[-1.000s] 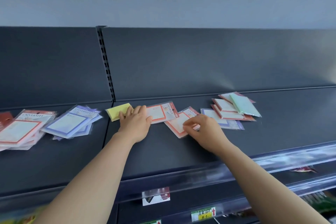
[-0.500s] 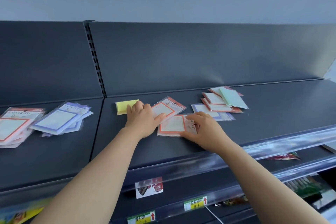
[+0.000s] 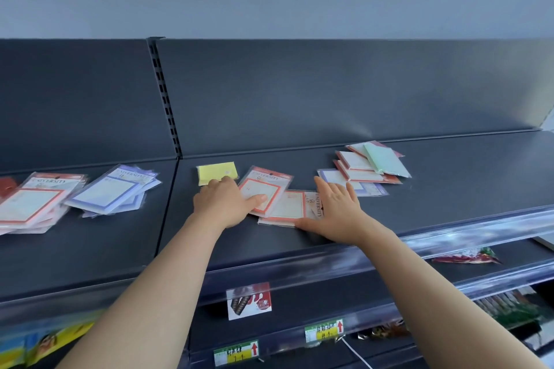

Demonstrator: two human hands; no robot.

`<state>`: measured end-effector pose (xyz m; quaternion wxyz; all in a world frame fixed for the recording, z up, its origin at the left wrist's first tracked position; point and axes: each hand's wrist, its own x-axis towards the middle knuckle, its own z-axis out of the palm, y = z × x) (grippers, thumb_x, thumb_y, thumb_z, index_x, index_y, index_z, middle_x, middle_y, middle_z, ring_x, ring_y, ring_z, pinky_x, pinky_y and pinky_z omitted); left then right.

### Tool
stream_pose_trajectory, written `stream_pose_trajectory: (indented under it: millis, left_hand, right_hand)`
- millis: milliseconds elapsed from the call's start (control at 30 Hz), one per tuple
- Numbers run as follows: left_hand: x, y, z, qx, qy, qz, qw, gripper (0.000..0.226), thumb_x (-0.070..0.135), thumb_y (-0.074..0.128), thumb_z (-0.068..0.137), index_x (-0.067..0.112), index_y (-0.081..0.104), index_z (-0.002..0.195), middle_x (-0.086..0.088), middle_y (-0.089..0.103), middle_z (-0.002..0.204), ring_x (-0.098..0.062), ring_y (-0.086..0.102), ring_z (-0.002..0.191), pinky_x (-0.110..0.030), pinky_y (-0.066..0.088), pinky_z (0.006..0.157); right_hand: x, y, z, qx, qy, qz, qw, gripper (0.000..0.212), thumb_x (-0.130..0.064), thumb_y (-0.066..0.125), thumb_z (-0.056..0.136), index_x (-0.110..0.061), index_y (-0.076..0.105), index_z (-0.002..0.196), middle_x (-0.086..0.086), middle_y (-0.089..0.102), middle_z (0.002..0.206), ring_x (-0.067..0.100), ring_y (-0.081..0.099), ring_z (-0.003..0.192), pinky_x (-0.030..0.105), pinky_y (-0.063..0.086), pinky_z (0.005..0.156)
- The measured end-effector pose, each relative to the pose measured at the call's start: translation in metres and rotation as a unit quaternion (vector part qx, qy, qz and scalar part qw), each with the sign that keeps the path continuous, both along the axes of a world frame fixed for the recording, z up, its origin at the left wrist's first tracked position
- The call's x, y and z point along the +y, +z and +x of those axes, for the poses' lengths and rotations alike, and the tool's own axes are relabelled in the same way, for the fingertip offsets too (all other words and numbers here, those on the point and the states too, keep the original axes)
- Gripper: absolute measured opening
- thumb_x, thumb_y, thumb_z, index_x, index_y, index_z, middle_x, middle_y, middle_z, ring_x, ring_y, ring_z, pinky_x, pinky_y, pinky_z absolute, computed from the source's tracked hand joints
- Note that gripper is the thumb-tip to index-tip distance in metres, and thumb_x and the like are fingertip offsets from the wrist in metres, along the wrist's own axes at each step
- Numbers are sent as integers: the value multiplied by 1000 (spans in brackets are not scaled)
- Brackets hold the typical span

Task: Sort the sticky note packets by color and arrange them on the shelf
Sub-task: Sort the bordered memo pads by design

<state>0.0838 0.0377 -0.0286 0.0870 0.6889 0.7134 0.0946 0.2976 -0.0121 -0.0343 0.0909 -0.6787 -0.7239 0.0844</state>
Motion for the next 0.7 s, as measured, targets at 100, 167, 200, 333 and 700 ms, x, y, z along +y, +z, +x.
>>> stream_pose_trajectory:
  millis: [100, 167, 200, 333, 700]
  left_hand:
    - [-4, 0, -6, -29, 24, -5, 999, 83, 78, 55, 73, 10, 49, 120, -9, 57, 123, -31, 55, 111, -37, 47, 83]
    - [-8, -2, -7, -57, 41, 1, 998, 88, 77, 58, 71, 9, 47, 125, -9, 55, 127, -32, 53, 114, -38, 47, 86]
    - [-10, -3, -7, -84, 47, 7, 995, 89, 76, 60, 71, 8, 45, 127, -8, 55, 127, -32, 53, 114, -39, 47, 87]
    - [-20, 1, -10, -297, 52, 46, 952, 66, 48, 73, 78, 9, 42, 122, 4, 54, 113, -23, 59, 98, -33, 48, 73]
    - [-55, 12, -54, -466, 82, 118, 873, 28, 23, 62, 92, 14, 48, 115, -1, 64, 107, -15, 69, 66, -19, 50, 44]
  right_hand:
    - [-4, 4, -3, -8, -21, -10, 1000, 106, -80, 51, 70, -14, 20, 148, 8, 28, 149, 31, 20, 139, 47, 11, 117]
    - [-8, 7, -6, 5, -38, -10, 999, 103, -83, 56, 62, -17, 35, 138, 7, 36, 135, 30, 29, 128, 45, 24, 111]
    - [-11, 8, -6, 16, -44, 1, 999, 100, -82, 60, 59, -19, 40, 133, 5, 37, 128, 27, 31, 123, 42, 27, 107]
    - [-18, 14, -9, 154, -55, 53, 985, 87, -57, 82, 58, -18, 41, 125, -3, 34, 116, 16, 43, 105, 29, 41, 90]
    - [-12, 43, -46, 364, -51, 179, 912, 29, -18, 70, 85, -27, 49, 104, -19, 56, 85, -1, 57, 77, 14, 42, 55]
